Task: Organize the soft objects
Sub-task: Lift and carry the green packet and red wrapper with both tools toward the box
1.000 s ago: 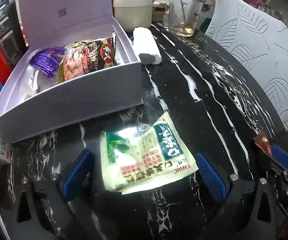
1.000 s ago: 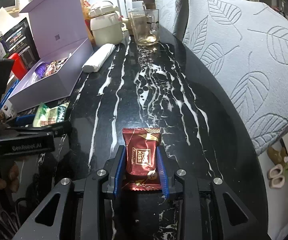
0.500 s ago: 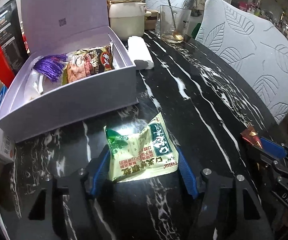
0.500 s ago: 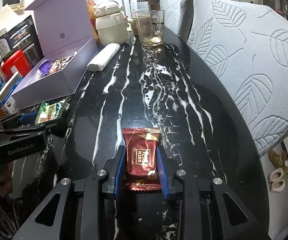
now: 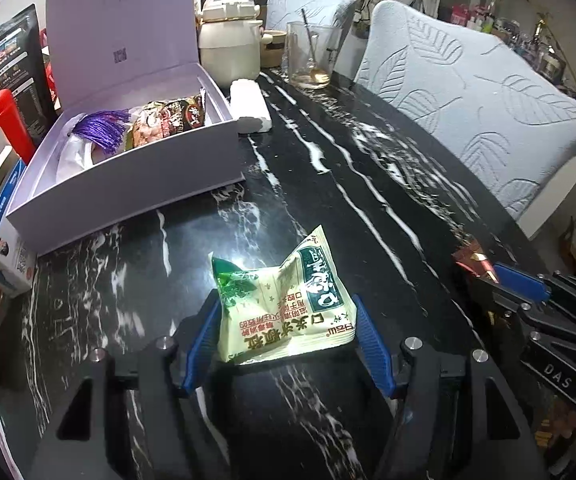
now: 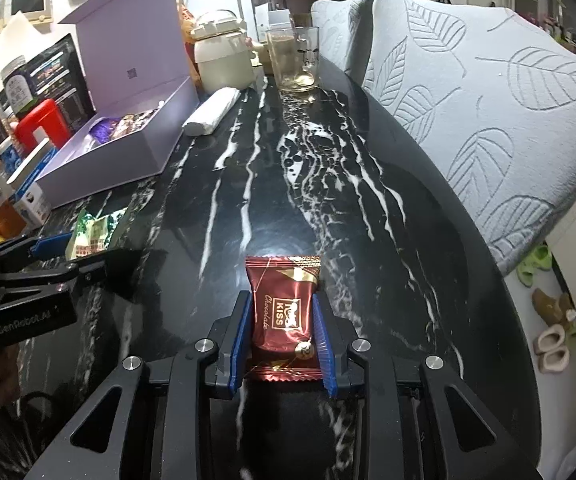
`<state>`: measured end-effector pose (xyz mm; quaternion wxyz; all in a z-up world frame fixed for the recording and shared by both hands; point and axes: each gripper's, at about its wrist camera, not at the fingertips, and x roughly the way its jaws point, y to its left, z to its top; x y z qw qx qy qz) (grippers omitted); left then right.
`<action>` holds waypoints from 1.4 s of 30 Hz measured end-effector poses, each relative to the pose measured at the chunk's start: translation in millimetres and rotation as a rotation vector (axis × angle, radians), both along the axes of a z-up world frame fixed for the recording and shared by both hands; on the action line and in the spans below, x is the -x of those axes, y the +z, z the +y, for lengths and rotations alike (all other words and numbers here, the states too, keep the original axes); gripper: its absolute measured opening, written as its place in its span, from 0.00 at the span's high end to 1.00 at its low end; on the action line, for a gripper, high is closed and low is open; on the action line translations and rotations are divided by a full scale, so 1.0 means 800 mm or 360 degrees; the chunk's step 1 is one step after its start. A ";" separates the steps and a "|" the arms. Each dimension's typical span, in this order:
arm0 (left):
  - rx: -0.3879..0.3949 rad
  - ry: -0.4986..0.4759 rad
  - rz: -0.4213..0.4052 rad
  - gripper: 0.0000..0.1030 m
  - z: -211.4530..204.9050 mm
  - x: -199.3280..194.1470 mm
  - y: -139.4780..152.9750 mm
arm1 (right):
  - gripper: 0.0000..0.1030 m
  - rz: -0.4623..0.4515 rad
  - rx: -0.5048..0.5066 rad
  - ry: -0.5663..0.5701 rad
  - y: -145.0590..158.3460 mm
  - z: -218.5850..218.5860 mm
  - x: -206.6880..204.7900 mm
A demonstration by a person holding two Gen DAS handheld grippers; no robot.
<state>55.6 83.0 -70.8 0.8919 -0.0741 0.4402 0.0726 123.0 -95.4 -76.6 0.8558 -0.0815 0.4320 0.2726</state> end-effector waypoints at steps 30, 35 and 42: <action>-0.0100 0.0227 -0.0221 0.38 0.036 0.144 0.056 | 0.72 -0.0119 -0.0176 0.0403 0.053 0.059 0.129; -0.0143 0.0319 -0.0270 0.38 0.049 0.160 0.071 | 0.72 -0.0135 -0.0233 0.0549 0.066 0.078 0.140; -0.0188 0.0410 -0.0360 0.38 0.066 0.174 0.101 | 0.72 -0.0183 -0.0312 0.0694 0.090 0.107 0.146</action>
